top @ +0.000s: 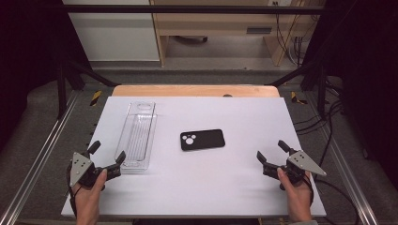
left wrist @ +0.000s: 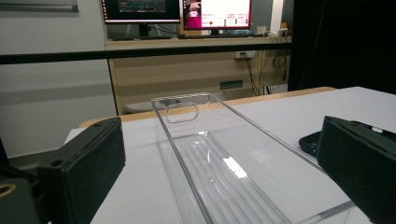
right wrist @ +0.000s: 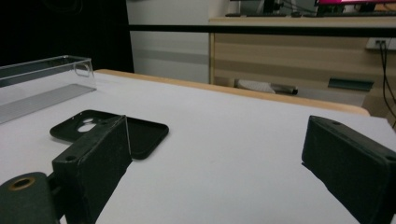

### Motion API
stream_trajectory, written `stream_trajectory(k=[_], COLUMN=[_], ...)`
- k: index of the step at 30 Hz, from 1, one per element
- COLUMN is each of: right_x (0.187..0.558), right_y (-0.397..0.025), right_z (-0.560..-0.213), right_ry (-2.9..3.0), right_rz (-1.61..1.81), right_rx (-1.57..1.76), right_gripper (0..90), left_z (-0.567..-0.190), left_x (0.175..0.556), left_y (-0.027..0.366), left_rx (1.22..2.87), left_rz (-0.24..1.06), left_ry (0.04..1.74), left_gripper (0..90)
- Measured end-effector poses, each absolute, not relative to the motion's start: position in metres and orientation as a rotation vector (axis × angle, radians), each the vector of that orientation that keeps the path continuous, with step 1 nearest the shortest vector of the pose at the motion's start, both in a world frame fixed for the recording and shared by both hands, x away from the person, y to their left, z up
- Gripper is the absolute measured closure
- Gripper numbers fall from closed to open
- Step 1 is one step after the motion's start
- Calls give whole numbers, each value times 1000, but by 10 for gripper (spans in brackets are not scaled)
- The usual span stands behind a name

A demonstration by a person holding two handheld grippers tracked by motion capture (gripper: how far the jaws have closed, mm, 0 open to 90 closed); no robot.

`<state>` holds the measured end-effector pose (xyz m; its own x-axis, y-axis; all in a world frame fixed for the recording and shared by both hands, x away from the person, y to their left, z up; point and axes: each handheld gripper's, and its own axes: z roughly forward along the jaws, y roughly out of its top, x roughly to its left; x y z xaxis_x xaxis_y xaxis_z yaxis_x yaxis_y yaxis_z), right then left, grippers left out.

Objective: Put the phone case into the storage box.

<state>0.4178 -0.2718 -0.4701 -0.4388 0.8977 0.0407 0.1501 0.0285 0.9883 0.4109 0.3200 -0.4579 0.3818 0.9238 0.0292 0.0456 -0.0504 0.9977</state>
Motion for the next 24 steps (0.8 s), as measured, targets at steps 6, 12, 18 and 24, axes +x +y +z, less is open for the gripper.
stream_trajectory(k=[6,12,18,24], right_x=[416,414,416,428], right_y=[-268,-257,-237,-213], right_z=[-468,-466,-456,-436], right_ry=[1735,1836,1913,2018], right_rz=[1451,1382,1189,988], right_rx=[1084,1084,971,811], right_gripper=[90,103,78,101], left_z=[-457,-458,-460,-459], left_x=[410,408,408,408], left_y=[320,317,314,312], left_rx=[1423,1457,1493,1499], left_rz=[919,911,905,896], left_ry=[944,926,921,887], left_gripper=[9,8,8,7])
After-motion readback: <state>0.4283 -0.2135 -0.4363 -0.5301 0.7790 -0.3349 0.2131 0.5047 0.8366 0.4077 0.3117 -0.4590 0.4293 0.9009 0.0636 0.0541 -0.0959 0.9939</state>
